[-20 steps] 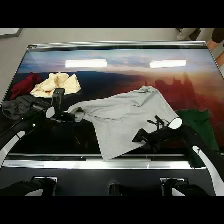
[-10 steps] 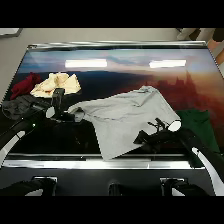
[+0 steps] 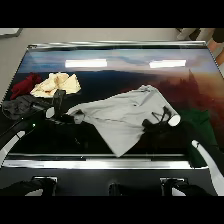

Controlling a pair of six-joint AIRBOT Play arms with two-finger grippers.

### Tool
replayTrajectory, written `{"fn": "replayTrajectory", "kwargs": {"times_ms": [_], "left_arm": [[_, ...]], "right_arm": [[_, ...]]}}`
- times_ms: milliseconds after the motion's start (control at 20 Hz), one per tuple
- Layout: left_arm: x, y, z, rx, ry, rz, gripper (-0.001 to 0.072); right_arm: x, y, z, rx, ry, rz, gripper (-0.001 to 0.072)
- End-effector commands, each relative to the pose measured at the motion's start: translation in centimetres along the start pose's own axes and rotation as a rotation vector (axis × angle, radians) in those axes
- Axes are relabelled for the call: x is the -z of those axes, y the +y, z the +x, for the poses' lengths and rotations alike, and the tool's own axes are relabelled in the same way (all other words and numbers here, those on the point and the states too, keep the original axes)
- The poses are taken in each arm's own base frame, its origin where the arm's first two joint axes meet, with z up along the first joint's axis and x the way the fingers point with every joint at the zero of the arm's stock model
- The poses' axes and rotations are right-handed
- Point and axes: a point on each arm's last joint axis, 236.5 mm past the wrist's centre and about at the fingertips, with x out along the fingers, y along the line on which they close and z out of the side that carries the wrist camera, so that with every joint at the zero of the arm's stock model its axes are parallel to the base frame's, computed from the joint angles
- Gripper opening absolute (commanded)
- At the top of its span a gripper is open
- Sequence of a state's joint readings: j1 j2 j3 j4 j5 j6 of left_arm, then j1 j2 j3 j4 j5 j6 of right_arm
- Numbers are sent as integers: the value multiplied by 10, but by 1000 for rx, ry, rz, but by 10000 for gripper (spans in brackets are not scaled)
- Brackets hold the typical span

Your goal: Fold the shirts.

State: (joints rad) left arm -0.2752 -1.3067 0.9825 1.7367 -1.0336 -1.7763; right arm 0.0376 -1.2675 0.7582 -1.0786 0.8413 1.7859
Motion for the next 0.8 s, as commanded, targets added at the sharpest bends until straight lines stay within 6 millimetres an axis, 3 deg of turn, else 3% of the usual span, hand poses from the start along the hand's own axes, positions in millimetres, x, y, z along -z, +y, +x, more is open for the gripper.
{"fn": "replayTrajectory", "kwargs": {"times_ms": [0,50,150,200,250,300,400,450,550,650,750], "left_arm": [[9,-14,0,60,37,6,36],[10,-23,0,97,40,-7,37],[5,-37,-1,155,20,-41,36],[1,-41,-2,171,4,-52,36],[-1,-41,-2,175,-3,-54,37],[-1,-41,-2,174,-1,-54,37],[-1,-41,-2,174,-1,-53,37],[-1,-41,-2,174,-2,-53,37],[-1,-41,-2,174,-2,-53,37],[-1,-41,-2,174,-1,-53,37],[-1,-41,-2,174,-2,-53,36]], "right_arm": [[-89,-28,-71,169,-210,-28,43],[-107,-27,-87,139,-257,35,44],[-104,-20,-81,81,-232,98,47],[-86,-16,-68,68,-156,118,154],[-66,-10,-56,58,-74,105,385],[-50,-5,-53,56,-8,38,503],[-15,-13,-64,94,129,-71,520],[-1,-24,-73,136,185,-112,577],[27,-51,-83,236,272,-105,549],[66,-63,-69,214,349,-55,549],[101,-57,-43,106,411,5,549]]}}
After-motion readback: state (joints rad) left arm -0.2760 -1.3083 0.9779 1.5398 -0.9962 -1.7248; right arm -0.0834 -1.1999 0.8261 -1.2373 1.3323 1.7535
